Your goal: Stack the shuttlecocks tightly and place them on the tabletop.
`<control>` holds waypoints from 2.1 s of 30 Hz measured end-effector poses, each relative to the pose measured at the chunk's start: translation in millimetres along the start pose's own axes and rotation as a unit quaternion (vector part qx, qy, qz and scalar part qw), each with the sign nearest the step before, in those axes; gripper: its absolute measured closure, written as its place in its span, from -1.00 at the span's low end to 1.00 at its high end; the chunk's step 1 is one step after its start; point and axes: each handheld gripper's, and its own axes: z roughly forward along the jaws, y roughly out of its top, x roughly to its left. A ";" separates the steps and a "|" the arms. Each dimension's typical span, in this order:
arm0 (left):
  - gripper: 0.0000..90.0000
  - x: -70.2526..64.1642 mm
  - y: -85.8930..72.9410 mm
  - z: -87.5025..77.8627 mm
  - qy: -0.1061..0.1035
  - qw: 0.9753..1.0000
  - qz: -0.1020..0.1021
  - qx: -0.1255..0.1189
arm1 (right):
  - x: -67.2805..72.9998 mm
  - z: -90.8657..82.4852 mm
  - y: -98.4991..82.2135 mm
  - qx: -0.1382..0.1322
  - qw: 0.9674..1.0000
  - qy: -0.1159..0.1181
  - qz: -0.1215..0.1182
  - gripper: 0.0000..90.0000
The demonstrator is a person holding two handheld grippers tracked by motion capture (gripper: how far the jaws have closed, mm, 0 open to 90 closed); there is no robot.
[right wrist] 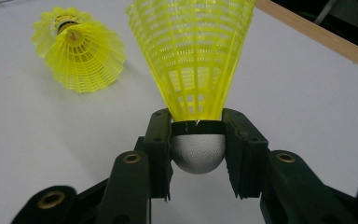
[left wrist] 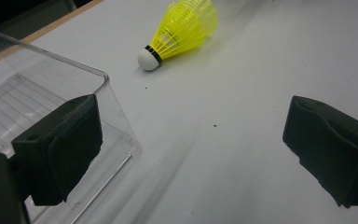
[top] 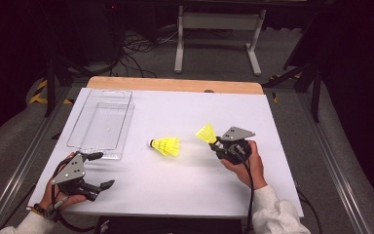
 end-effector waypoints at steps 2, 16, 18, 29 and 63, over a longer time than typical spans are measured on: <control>-0.88 0.2 0.1 0.2 0.001 1.000 0.000 0.000 | 5.3 -0.7 -2.2 0.003 1.000 -0.001 -0.006 0.44; -0.88 -0.4 1.1 -0.6 0.005 1.000 0.000 -0.003 | 35.7 2.5 -18.6 0.027 0.999 0.020 -0.020 0.44; -0.88 -0.4 1.1 -0.4 0.005 1.000 0.000 -0.002 | 36.3 3.2 -19.5 0.030 0.999 0.022 -0.022 0.44; -0.88 -0.7 0.9 0.3 0.002 1.000 0.000 -0.002 | 35.9 10.4 -24.7 0.041 0.998 0.037 -0.009 0.44; -0.88 -0.5 0.6 1.1 -0.001 1.000 -0.002 0.000 | 35.4 23.8 -31.7 0.075 0.996 0.047 0.001 0.37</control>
